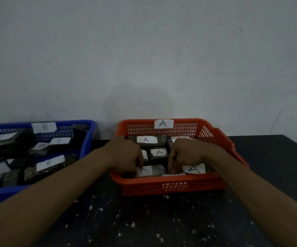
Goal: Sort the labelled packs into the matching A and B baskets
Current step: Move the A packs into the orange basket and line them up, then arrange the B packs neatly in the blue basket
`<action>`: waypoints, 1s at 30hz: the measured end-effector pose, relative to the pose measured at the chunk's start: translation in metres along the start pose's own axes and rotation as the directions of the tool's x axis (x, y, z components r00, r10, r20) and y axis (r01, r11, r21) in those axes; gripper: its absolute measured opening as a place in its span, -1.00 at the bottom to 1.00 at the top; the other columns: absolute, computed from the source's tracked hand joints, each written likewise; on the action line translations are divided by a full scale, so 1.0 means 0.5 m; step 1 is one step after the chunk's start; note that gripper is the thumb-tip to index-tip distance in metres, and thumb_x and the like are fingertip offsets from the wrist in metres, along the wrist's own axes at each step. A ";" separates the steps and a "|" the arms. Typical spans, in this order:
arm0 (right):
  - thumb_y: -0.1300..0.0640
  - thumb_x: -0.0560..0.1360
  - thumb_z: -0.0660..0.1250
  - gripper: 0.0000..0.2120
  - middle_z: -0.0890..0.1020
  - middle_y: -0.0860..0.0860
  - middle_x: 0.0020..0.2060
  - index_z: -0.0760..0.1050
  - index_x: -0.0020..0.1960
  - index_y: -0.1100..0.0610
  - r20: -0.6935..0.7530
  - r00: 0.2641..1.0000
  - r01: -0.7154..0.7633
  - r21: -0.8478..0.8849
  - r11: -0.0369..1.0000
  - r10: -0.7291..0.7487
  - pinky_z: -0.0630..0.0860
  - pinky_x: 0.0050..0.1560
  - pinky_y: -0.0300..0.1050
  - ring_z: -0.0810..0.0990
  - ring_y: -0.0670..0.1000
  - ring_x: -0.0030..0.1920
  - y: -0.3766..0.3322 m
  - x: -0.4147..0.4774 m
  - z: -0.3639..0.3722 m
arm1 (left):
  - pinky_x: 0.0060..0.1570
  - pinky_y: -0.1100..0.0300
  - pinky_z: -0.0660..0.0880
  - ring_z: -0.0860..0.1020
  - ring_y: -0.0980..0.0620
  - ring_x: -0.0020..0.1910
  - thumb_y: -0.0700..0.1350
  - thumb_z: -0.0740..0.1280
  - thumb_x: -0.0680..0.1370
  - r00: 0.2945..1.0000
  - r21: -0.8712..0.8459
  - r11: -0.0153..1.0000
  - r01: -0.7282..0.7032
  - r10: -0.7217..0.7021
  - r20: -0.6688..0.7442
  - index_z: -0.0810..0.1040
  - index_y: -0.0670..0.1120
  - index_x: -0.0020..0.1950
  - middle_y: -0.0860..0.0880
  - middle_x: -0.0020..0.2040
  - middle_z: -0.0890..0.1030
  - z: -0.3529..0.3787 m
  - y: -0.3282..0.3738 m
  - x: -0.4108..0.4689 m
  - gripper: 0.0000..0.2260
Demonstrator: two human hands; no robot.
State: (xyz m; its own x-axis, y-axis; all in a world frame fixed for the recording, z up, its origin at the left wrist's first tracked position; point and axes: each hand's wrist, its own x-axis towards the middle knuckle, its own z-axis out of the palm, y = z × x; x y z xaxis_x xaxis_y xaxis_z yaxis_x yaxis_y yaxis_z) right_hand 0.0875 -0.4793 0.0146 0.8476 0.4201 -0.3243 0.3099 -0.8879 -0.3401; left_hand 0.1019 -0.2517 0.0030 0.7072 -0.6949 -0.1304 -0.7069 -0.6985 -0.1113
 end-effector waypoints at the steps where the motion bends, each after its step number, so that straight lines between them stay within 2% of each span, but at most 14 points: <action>1: 0.05 0.38 0.47 -0.93 0.69 -0.25 -0.24 0.70 -0.15 -0.08 -0.010 1.000 0.002 -0.028 1.000 -0.002 0.60 0.04 0.02 0.63 -0.19 -0.14 0.000 0.000 0.003 | -0.02 0.19 0.37 0.45 0.19 0.00 0.15 0.35 0.47 1.000 -0.001 1.000 0.005 -0.005 0.010 0.58 0.19 0.18 0.17 0.08 0.59 0.001 0.000 0.002 -0.71; 4: 0.02 0.40 0.43 -0.90 0.68 -0.28 -0.22 0.69 -0.10 -0.12 -0.028 0.999 0.030 -0.098 0.995 -0.033 0.60 -0.01 -0.03 0.61 -0.23 -0.14 0.004 -0.001 0.007 | 0.03 0.16 0.35 0.48 0.18 0.03 0.16 0.36 0.46 0.999 -0.002 1.000 0.022 -0.023 -0.030 0.59 0.18 0.17 0.18 0.05 0.60 0.006 0.004 -0.002 -0.71; 7: 0.05 0.42 0.43 -0.87 0.64 -0.32 -0.24 0.69 -0.04 -0.06 0.005 0.998 0.060 -0.048 0.997 -0.059 0.46 -0.10 -0.33 0.56 -0.34 -0.16 0.005 -0.005 0.012 | 0.08 0.14 0.32 0.49 0.17 0.05 0.11 0.38 0.46 0.996 -0.016 0.999 0.042 -0.043 -0.077 0.60 0.16 0.14 0.17 0.04 0.59 0.007 0.010 -0.003 -0.74; 9: 0.10 0.44 0.42 -0.84 0.68 -0.22 -0.14 0.68 0.00 -0.01 -0.019 0.997 0.078 -0.054 0.995 -0.079 0.38 -0.12 -0.41 0.56 -0.33 -0.19 0.003 -0.005 0.023 | 0.09 0.14 0.32 0.50 0.15 0.06 0.09 0.39 0.46 0.994 -0.026 0.998 0.061 -0.063 -0.088 0.60 0.14 0.13 0.15 0.04 0.60 0.007 0.014 -0.003 -0.75; 11: 0.12 0.45 0.42 -0.84 0.70 -0.14 -0.07 0.68 0.02 0.03 -0.057 0.994 0.092 -0.061 0.994 -0.096 0.38 -0.10 -0.42 0.57 -0.28 -0.17 0.001 -0.006 0.030 | 0.06 0.16 0.32 0.52 0.14 0.05 0.08 0.39 0.46 0.993 -0.033 0.997 0.068 -0.071 -0.096 0.61 0.14 0.13 0.15 0.02 0.60 0.008 0.014 -0.003 -0.75; 15: 0.14 0.44 0.43 -0.85 0.71 -0.13 -0.10 0.69 -0.01 0.02 -0.120 0.990 0.076 0.023 0.997 -0.072 0.49 0.03 -0.32 0.62 -0.23 -0.11 -0.004 -0.031 0.019 | 0.08 0.16 0.40 0.51 0.14 0.04 0.08 0.41 0.44 0.995 -0.091 0.994 0.058 -0.065 -0.069 0.60 0.13 0.14 0.13 0.04 0.60 0.005 0.008 -0.006 -0.72; 18: 0.20 0.45 0.42 -0.86 0.70 -0.14 -0.14 0.67 -0.04 0.01 -0.271 0.962 0.085 0.234 0.969 -0.019 0.53 -0.01 -0.27 0.64 -0.23 -0.11 -0.011 -0.065 0.003 | 0.00 0.24 0.47 0.53 0.16 -0.03 0.05 0.47 0.42 0.990 -0.311 0.950 0.040 -0.080 -0.116 0.59 0.10 0.12 0.12 -0.01 0.60 -0.006 0.000 -0.017 -0.71; 21: 0.17 0.44 0.45 -0.88 0.69 -0.15 -0.16 0.66 -0.07 -0.02 -0.471 0.882 0.141 0.270 0.952 0.003 0.55 0.00 -0.21 0.63 -0.23 -0.13 -0.044 -0.084 -0.010 | -0.06 0.41 0.49 0.55 0.23 -0.04 -0.06 0.48 0.45 0.940 -0.570 0.820 -0.046 -0.157 -0.302 0.63 0.07 0.03 0.13 -0.03 0.62 -0.021 -0.016 -0.058 -0.82; 25: 0.10 0.44 0.45 -0.89 0.65 -0.23 -0.23 0.63 -0.10 -0.11 -0.626 0.775 0.267 0.205 0.942 -0.083 0.49 -0.26 -0.41 0.59 -0.29 -0.24 -0.155 -0.064 0.002 | -0.06 0.44 0.48 0.56 0.30 -0.07 -0.08 0.47 0.46 0.828 -0.643 0.761 -0.092 -0.300 -0.473 0.66 0.08 -0.05 0.20 -0.09 0.63 -0.027 -0.062 -0.163 -0.90; 27: 0.06 0.44 0.45 -0.90 0.64 -0.26 -0.20 0.63 -0.08 -0.12 -0.641 0.750 0.329 0.150 0.933 -0.161 0.46 -0.20 -0.45 0.58 -0.29 -0.18 -0.224 -0.030 0.018 | -0.10 0.48 0.46 0.58 0.30 -0.11 -0.10 0.46 0.47 0.786 -0.652 0.756 -0.049 -0.374 -0.493 0.66 0.09 -0.08 0.20 -0.13 0.64 -0.016 -0.100 -0.227 -0.91; 30: 0.11 0.46 0.43 -0.78 0.64 -0.13 -0.04 0.61 0.10 0.01 -0.632 0.738 0.418 0.153 0.895 -0.237 0.47 -0.06 -0.38 0.57 -0.22 -0.09 -0.320 0.040 0.048 | -0.15 0.48 0.45 0.56 0.31 -0.13 -0.08 0.44 0.49 0.737 -0.652 0.746 0.133 -0.514 -0.438 0.65 0.13 -0.08 0.24 -0.14 0.62 0.013 -0.175 -0.319 -0.91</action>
State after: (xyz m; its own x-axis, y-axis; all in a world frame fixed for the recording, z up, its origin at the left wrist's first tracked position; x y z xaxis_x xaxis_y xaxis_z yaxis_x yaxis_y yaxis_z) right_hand 0.0447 -0.3245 0.0414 0.8245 0.4017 0.3987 0.5659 -0.5907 -0.5752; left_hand 0.0510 -0.0787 0.0271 0.8911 -0.2279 0.3925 -0.4244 -0.7250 0.5425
